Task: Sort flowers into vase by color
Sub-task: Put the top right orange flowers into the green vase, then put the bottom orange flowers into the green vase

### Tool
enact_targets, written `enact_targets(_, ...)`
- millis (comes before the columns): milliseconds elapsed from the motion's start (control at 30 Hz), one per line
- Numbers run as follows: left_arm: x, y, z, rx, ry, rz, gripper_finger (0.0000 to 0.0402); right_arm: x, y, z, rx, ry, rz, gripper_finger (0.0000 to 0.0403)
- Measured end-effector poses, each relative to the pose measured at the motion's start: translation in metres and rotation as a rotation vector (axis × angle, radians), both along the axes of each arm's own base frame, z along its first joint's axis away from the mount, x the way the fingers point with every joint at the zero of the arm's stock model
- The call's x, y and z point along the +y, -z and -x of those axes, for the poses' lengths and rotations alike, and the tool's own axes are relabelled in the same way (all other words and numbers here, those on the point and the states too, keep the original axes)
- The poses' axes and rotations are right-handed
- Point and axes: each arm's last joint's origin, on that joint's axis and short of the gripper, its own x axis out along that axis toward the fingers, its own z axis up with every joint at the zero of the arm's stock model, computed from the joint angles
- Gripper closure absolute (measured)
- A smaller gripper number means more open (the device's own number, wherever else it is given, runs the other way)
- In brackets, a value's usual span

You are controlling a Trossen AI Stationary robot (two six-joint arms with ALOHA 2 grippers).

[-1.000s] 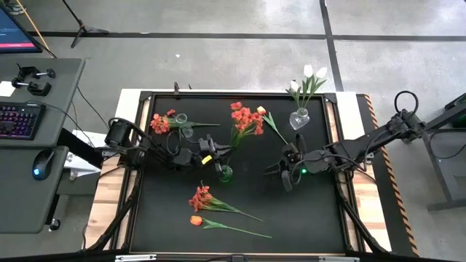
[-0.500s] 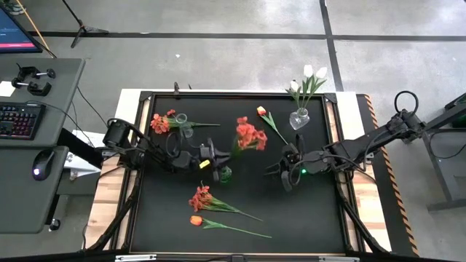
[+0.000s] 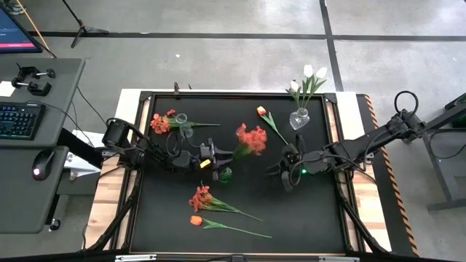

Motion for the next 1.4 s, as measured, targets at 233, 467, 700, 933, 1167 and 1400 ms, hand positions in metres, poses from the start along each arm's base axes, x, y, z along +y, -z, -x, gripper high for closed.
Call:
enact_targets(233,0.001,-0.015,0.005,0.088,0.082,0.021,0.0230,0.001,0.000,0.000,-0.002,-0.018,-0.015,0.0229)
enact_targets(467,0.003,-0.043,0.029,0.304,0.141,-0.037,0.0189,0.001,-0.001,0.000,0.002,-0.037,-0.034,0.0229)
enact_targets(700,0.010,-0.057,0.071,0.564,0.142,-0.017,0.0181,0.003,0.000,0.001,0.031,-0.078,-0.114,0.0229)
enact_targets(933,-0.003,-0.055,0.100,0.728,0.233,0.100,0.0181,0.025,0.024,-0.014,0.165,-0.212,-0.259,0.0229)
enact_targets(1167,-0.032,-0.043,0.111,0.815,0.279,0.122,0.0181,0.071,0.082,-0.056,0.205,-0.408,-0.344,0.0229)
enact_targets(1400,-0.046,-0.023,0.123,0.669,0.252,0.222,0.0181,0.095,0.116,-0.105,0.258,-0.457,-0.164,0.0229)
